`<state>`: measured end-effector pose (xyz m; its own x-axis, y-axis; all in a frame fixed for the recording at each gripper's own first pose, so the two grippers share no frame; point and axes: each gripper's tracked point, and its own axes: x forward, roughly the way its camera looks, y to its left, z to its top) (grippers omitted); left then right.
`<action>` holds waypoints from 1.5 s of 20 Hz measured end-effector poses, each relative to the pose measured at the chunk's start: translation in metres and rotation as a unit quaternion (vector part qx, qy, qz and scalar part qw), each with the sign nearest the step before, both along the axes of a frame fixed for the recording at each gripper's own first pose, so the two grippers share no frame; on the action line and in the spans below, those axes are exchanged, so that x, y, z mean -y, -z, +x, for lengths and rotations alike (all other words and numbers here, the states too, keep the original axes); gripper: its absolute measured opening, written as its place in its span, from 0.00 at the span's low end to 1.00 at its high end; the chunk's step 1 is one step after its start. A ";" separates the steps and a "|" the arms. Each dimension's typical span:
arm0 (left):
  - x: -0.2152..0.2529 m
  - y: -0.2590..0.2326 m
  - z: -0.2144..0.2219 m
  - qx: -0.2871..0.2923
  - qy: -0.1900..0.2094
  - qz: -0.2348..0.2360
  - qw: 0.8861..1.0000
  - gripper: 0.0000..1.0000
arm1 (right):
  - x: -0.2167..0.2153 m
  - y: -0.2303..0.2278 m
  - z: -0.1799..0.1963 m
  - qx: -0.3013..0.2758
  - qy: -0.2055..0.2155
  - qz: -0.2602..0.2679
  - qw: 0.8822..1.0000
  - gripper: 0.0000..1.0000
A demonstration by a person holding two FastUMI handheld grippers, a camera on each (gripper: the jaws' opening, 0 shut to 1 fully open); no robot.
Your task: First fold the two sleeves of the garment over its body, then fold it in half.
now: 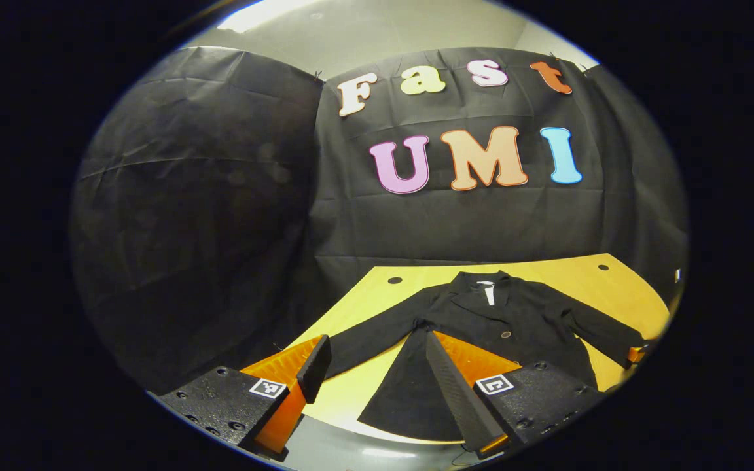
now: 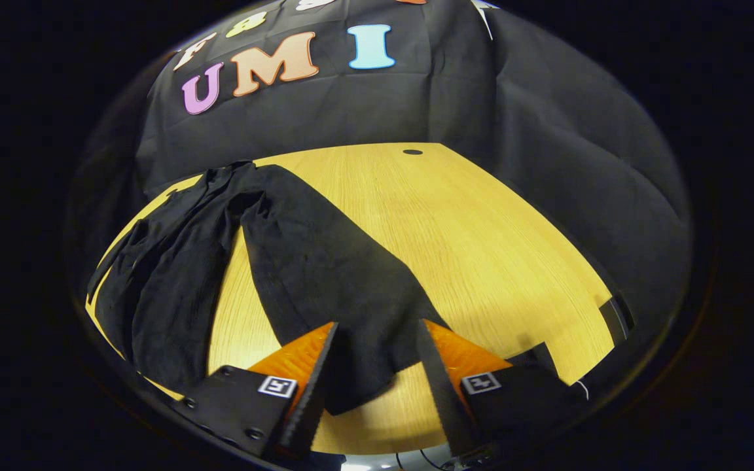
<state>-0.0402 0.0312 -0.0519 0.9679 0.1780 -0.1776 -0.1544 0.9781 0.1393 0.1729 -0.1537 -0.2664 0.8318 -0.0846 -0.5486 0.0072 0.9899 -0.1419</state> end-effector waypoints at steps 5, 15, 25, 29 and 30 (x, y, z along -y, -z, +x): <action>0.001 0.001 0.001 -0.005 -0.003 -0.003 1.000 0.89 | -0.003 0.003 0.001 -0.017 -0.023 -0.008 1.000 0.45; 0.005 0.000 0.001 0.000 0.002 -0.009 1.000 0.89 | -0.012 0.000 0.007 -0.035 -0.053 -0.012 0.998 0.10; 0.006 0.001 0.003 -0.015 0.010 -0.016 1.000 0.89 | -0.015 -0.014 0.011 -0.062 0.004 0.060 0.996 0.02; 0.003 0.006 0.005 -0.023 0.021 -0.017 0.999 0.89 | -0.031 -0.055 0.036 -0.025 0.034 0.076 0.996 0.02; 0.006 0.007 0.004 -0.025 0.024 -0.019 0.999 0.89 | -0.037 -0.069 0.044 -0.012 0.036 0.070 0.997 0.02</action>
